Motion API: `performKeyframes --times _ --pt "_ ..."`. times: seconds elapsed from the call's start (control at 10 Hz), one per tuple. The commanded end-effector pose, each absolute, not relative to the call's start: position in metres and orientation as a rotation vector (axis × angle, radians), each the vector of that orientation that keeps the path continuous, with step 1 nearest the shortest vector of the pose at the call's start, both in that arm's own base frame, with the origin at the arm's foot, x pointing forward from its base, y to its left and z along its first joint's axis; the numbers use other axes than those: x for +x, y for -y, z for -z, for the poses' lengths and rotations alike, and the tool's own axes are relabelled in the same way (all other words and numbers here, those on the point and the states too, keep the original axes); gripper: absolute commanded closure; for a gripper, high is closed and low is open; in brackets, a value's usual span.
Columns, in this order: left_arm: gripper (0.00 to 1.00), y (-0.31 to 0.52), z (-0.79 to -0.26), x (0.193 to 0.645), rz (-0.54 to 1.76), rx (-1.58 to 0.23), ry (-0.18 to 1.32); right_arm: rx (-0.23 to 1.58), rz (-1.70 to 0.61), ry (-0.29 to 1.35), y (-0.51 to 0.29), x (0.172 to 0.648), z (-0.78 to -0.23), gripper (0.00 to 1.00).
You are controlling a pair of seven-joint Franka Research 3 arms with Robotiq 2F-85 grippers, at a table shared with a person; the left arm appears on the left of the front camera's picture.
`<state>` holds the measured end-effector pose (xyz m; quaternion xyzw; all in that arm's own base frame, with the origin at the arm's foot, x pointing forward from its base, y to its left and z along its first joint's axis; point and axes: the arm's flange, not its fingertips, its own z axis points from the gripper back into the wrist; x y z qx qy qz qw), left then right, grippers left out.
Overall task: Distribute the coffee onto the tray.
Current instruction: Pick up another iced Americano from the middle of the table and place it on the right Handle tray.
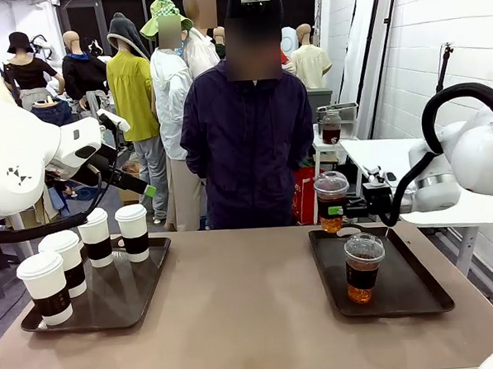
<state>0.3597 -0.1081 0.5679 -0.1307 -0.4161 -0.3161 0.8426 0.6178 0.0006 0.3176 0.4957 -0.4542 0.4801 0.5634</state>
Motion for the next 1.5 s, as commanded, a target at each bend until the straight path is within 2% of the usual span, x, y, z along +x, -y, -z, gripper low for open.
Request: performKeyframes --times 0.0,0.3,1.4 --pt "0.0 0.107 -0.567 0.361 0.667 -0.281 0.878 1.173 -1.112 1.13 0.003 0.604 -0.312 0.4" --pt "0.0 0.107 -0.567 0.361 0.667 -0.281 0.878 1.12 -1.076 1.152 0.011 0.599 -0.285 0.4" --pt "0.0 0.107 -0.567 0.361 0.667 -0.281 0.878 1.119 -0.988 1.146 0.019 0.606 -0.227 0.4"
